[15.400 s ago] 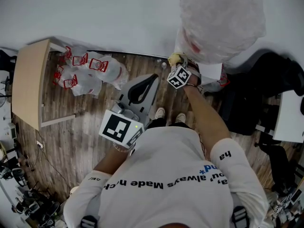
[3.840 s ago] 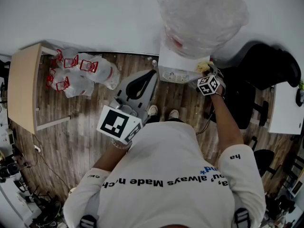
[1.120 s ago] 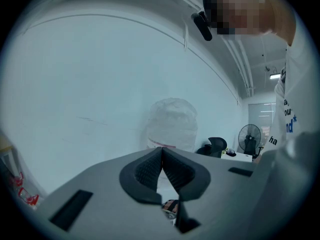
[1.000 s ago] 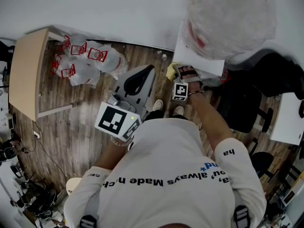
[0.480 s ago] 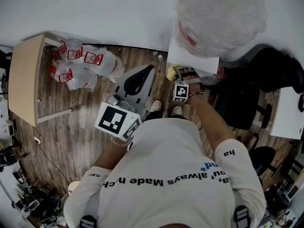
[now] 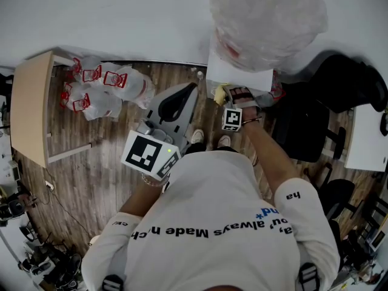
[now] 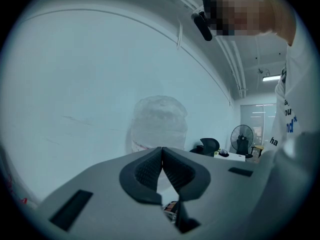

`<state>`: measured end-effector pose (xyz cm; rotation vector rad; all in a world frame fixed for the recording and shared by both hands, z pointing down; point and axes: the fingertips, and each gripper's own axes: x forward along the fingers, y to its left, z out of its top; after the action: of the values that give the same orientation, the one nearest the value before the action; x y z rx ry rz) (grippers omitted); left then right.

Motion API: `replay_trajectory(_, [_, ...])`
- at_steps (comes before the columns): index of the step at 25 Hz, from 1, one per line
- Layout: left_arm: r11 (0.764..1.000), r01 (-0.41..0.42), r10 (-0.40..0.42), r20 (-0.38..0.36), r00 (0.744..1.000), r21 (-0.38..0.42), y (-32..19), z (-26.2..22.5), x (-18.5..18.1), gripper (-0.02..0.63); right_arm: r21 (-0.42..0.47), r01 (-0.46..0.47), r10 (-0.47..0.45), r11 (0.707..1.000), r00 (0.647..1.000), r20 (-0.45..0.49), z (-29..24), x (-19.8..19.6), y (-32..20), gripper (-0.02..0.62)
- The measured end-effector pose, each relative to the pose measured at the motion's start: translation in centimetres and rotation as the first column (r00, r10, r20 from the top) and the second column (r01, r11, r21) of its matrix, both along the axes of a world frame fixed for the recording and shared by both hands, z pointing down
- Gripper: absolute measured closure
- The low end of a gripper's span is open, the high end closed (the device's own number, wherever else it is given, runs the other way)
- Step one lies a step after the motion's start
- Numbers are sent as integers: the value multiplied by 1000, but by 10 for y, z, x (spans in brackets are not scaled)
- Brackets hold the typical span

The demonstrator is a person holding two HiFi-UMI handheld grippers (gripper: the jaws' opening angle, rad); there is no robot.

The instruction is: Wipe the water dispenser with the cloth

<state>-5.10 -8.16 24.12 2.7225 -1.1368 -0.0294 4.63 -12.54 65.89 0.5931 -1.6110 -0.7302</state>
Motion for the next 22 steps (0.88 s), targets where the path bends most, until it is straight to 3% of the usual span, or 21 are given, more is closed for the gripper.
replay_trajectory(10, [1000,-21,21,5,1000,6,5,-3,18,586,-9,-60,60,998,998,36,-2,28,7,537])
replay_trajectory(22, [999,-44,44,10,999,11,13,-5,35,586,3,-98,98,995,995,-1,0,66,15,537])
